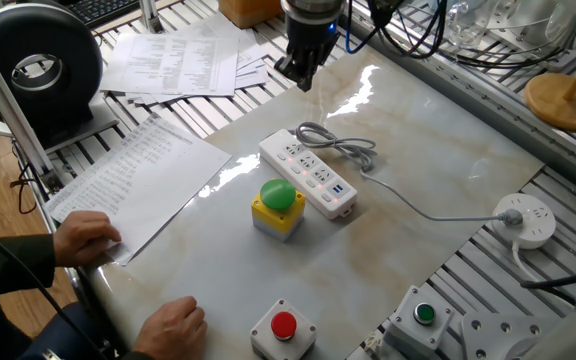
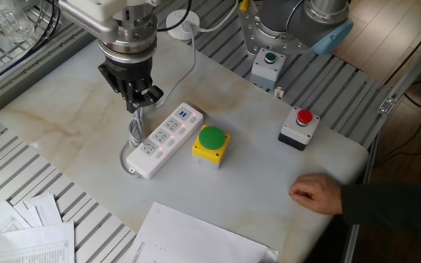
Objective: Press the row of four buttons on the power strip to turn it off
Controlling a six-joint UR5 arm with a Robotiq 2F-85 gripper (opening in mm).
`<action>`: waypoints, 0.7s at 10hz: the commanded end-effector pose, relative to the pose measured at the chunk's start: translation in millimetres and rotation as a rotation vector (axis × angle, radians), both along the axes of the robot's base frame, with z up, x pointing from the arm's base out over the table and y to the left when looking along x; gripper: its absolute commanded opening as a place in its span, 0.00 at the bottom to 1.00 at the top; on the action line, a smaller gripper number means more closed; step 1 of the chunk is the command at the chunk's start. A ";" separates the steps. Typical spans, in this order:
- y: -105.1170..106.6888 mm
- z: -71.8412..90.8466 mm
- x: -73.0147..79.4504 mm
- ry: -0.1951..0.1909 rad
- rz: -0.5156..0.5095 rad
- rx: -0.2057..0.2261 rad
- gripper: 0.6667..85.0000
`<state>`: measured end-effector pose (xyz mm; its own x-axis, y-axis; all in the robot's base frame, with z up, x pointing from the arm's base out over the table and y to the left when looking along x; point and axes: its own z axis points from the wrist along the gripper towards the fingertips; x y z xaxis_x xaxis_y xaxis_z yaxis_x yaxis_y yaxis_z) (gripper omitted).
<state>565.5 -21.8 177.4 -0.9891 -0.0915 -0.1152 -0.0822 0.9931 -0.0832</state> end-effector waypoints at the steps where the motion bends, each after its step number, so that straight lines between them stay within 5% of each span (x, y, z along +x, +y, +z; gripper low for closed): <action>1: 6.9 2.0 -0.6 0.005 0.044 0.026 0.00; 3: 25.8 3.1 7.6 -0.027 0.089 0.093 0.00; 4: 23.8 4.1 14.2 -0.052 0.119 0.079 0.00; 7: 22.2 3.6 11.3 -0.038 0.187 0.064 0.00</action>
<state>575.0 -2.2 179.2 -0.9645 -0.2137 -0.1554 -0.2116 0.9769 -0.0301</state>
